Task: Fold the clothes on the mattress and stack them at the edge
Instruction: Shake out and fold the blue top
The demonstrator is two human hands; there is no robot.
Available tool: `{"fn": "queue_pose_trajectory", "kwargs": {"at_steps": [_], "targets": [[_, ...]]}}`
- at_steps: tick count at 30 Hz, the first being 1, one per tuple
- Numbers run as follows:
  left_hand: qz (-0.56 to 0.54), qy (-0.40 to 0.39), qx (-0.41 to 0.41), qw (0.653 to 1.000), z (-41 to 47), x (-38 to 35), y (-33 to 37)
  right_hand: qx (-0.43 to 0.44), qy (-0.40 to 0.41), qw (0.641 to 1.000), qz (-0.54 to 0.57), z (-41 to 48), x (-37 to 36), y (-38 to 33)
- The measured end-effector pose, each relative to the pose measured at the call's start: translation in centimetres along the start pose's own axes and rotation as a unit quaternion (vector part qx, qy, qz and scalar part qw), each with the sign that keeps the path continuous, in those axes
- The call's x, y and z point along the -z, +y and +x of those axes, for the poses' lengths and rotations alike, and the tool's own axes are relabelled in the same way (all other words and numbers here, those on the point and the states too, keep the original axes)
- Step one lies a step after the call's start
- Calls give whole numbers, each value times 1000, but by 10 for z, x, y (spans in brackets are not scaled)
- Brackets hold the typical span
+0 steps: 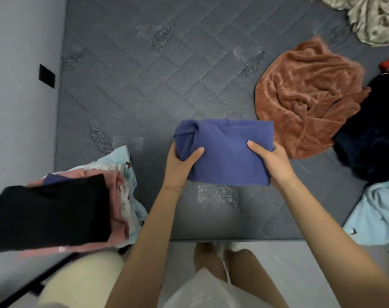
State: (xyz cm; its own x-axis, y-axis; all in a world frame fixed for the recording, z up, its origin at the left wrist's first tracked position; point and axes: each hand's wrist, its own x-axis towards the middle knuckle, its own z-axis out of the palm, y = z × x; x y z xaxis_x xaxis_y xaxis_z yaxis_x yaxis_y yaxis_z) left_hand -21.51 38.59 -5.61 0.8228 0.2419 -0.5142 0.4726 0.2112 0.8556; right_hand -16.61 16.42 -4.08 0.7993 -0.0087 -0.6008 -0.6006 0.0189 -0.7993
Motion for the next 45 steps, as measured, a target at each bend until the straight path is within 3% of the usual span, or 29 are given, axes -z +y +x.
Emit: {"fn": "queue_pose_trajectory", "kwargs": {"at_steps": [6,12,20,28,32,36,41,45], "targets": [[-7,95,-30,995,-88,29,25,11,2,1000,-7,-85,-27,-11],[-10,168,-51,984,-155,91,35,18,-48,998,-24,-153,-79,-10],[-53,226,-94,968,-192,232,45,18,-137,989,-61,-208,-213,8],[-24,247,-55,967,-177,373,61,-1,-161,985,-67,-219,-350,28],[37,229,-29,972,-156,411,49,-8,-139,984,-108,-207,-380,52],[173,192,10,966,-145,427,29,5,-81,972,-219,-192,-385,75],[217,219,-22,951,-143,432,26,9,-73,966,-250,-183,-382,79],[290,263,-38,919,-144,425,30,7,-70,962,-263,-181,-374,78]]}}
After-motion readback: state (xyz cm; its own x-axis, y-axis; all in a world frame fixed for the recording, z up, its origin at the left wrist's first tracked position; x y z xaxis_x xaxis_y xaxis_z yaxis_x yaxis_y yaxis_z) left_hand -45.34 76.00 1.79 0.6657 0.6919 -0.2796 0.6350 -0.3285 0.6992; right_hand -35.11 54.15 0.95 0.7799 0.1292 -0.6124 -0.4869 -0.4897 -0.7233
